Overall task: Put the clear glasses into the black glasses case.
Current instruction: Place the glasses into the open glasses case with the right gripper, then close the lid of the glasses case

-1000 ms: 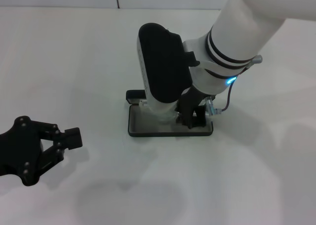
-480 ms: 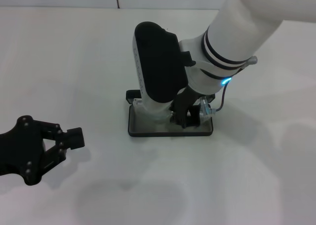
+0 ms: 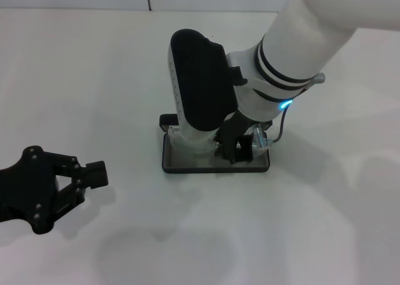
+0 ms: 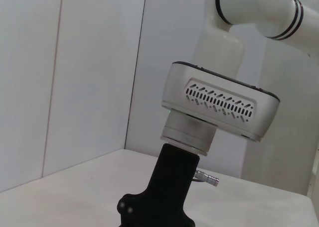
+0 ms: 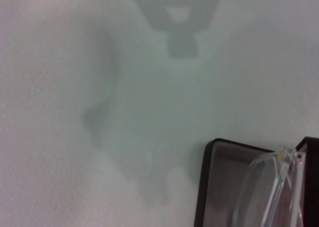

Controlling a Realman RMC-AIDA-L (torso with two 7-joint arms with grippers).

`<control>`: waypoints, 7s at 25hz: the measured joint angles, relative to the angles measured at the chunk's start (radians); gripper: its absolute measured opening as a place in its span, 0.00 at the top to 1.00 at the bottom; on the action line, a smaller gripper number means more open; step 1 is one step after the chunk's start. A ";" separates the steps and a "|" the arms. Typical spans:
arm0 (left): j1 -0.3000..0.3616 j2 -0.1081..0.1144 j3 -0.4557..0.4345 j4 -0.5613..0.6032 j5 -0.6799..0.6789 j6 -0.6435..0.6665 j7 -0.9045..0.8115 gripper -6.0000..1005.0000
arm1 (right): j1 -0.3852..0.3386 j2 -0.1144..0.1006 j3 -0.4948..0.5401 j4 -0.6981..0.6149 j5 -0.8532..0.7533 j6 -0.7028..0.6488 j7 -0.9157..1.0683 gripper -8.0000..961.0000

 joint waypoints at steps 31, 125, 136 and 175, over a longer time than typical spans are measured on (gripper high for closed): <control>-0.003 -0.004 0.000 0.000 0.000 -0.001 0.000 0.94 | -0.016 0.000 0.009 -0.003 -0.022 -0.016 0.002 0.80; -0.503 -0.127 -0.084 -0.684 -0.052 -0.590 0.262 0.95 | -0.696 -0.017 1.036 0.419 0.805 -0.319 -0.840 0.80; -0.476 -0.126 -0.085 -0.715 -0.054 -0.606 0.269 0.95 | -0.683 -0.017 1.027 0.420 0.804 -0.292 -0.848 0.80; -0.417 -0.123 -0.057 -0.688 -0.079 -0.457 0.277 0.94 | -0.657 -0.017 1.022 0.444 0.799 -0.295 -0.848 0.80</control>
